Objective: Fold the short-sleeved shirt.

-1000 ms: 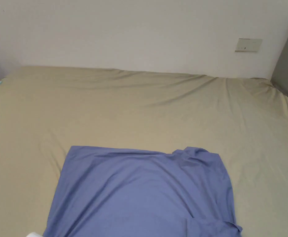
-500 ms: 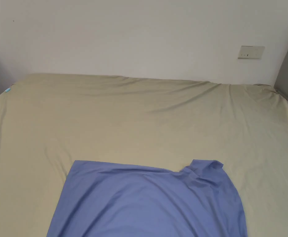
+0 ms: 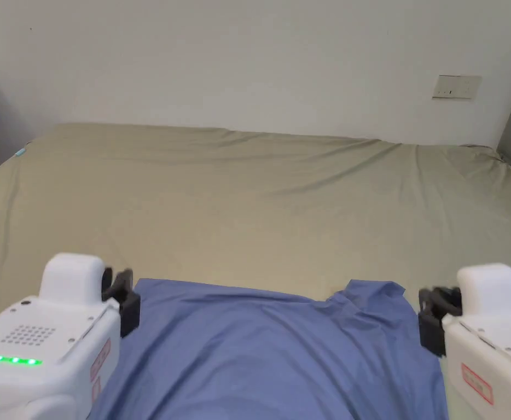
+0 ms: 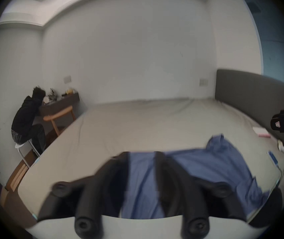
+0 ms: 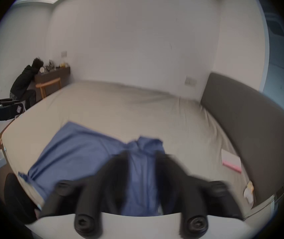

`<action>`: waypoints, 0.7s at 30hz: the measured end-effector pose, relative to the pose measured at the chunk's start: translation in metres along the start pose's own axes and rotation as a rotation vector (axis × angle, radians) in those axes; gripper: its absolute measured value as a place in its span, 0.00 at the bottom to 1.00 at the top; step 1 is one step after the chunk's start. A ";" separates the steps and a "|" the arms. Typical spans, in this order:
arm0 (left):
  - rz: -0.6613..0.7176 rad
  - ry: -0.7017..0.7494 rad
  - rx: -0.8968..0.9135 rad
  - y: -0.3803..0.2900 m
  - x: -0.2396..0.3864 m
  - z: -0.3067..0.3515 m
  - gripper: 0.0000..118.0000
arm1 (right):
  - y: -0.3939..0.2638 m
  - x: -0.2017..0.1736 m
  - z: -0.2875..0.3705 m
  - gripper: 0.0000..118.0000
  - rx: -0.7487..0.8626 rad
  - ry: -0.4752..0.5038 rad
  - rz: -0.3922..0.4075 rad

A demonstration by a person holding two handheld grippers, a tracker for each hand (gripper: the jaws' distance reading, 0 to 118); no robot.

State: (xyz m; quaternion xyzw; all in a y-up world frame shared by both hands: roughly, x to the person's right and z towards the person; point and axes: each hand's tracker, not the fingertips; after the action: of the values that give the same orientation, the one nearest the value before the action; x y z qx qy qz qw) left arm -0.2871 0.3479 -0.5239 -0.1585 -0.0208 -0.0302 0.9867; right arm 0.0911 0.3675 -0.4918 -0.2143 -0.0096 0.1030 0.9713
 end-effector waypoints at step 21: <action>-0.095 0.048 -0.421 -0.071 -0.029 -0.296 0.15 | -0.015 -0.016 -0.109 0.01 -0.086 -0.011 0.033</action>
State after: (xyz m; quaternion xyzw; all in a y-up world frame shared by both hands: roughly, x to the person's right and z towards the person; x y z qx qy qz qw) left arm -0.3110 0.1887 -0.7842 -0.3590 0.0020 -0.0843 0.9295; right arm 0.0850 0.3058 -0.5844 -0.2553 -0.0158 0.1195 0.9593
